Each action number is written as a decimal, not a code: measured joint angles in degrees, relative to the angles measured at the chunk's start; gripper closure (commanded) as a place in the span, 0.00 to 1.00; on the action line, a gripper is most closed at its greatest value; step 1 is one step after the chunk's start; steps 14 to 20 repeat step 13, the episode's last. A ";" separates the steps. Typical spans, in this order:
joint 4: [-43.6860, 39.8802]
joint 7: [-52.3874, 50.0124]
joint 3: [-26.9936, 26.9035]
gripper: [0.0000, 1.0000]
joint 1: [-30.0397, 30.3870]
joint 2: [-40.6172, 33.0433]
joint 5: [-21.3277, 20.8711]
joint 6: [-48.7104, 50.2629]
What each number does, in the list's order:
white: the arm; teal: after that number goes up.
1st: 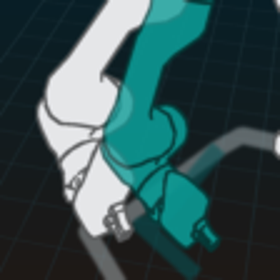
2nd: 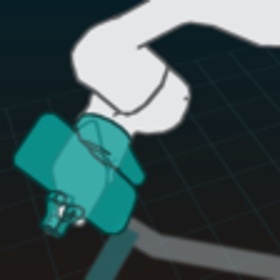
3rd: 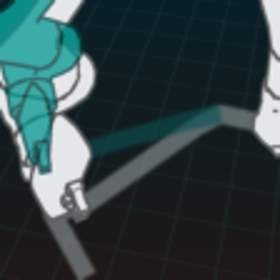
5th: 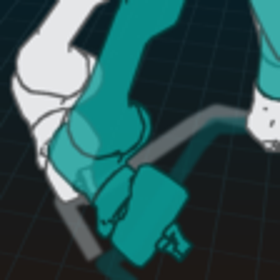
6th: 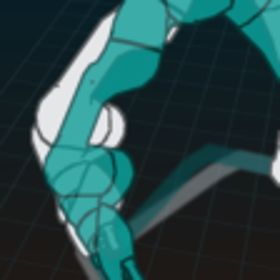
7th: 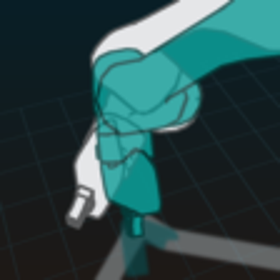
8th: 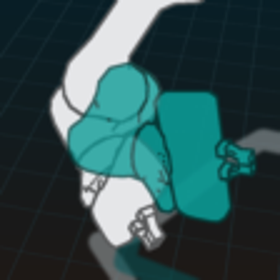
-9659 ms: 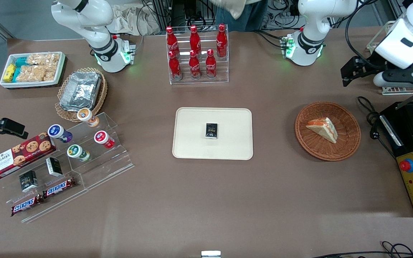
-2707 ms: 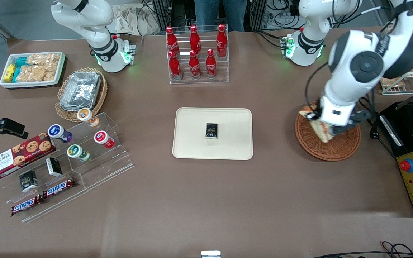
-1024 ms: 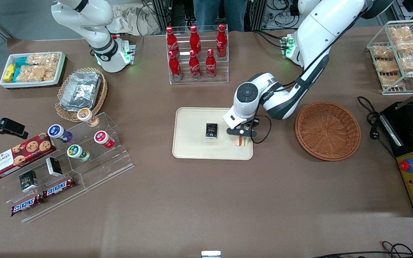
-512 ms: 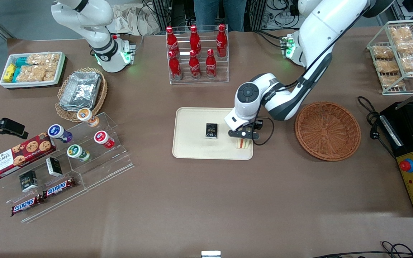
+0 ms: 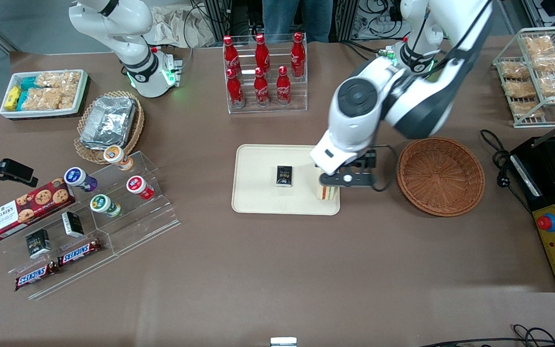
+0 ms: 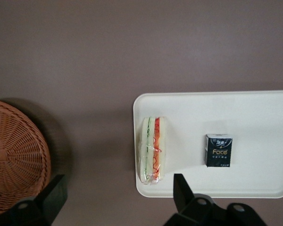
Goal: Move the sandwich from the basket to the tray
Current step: 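Lower the sandwich onto the tray beside the tissue pack and release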
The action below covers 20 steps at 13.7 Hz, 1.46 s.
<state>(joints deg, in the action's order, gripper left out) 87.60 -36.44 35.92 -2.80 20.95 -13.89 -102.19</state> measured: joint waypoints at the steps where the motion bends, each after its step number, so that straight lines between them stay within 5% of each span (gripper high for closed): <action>1: -1.12 1.59 -0.01 0.00 1.22 -0.50 0.85 0.30; 6: -2.89 7.26 -0.58 0.00 6.92 -6.60 6.87 3.83; 9: -3.13 18.77 -11.22 0.00 6.54 -15.31 12.41 12.09; 13: -2.08 23.83 -21.70 0.00 5.66 -23.30 13.93 15.44; 20: -2.08 23.83 -21.70 0.00 5.66 -23.30 13.93 15.44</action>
